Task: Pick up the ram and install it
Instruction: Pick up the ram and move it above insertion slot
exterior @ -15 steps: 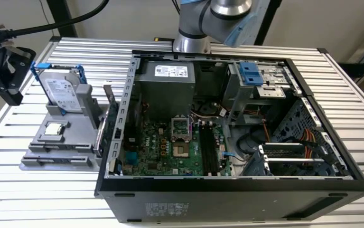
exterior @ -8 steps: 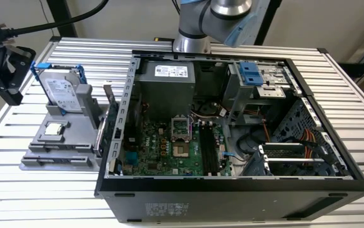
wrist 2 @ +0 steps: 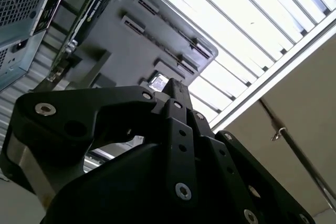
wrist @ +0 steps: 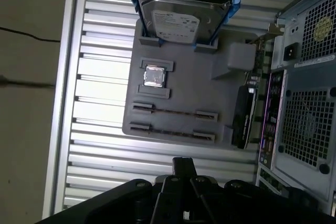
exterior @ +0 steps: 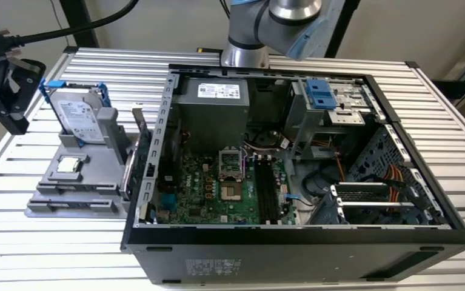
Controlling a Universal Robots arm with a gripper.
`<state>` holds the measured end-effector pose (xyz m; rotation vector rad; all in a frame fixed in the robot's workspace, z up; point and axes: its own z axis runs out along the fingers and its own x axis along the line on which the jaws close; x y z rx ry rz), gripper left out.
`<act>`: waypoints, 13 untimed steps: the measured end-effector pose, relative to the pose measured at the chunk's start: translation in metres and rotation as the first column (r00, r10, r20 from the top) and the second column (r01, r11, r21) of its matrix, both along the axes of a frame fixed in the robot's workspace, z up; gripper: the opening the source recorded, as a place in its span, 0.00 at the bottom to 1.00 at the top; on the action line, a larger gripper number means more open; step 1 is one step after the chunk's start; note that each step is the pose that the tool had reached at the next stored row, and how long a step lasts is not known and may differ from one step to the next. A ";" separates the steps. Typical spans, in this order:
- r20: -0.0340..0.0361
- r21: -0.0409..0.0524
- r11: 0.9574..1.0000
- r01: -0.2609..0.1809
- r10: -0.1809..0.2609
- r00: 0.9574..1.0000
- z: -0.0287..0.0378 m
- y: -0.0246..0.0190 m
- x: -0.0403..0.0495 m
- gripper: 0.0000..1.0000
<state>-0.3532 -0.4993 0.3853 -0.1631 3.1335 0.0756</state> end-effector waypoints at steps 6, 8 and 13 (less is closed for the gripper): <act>0.000 0.000 1.000 -0.018 0.018 1.000 0.0000 0.0000 0.0000 0.00; 0.000 0.000 1.000 -0.023 0.023 1.000 0.0000 0.0000 0.0000 0.00; 0.000 0.000 0.999 -0.039 0.039 0.999 0.0001 0.0000 0.0000 0.00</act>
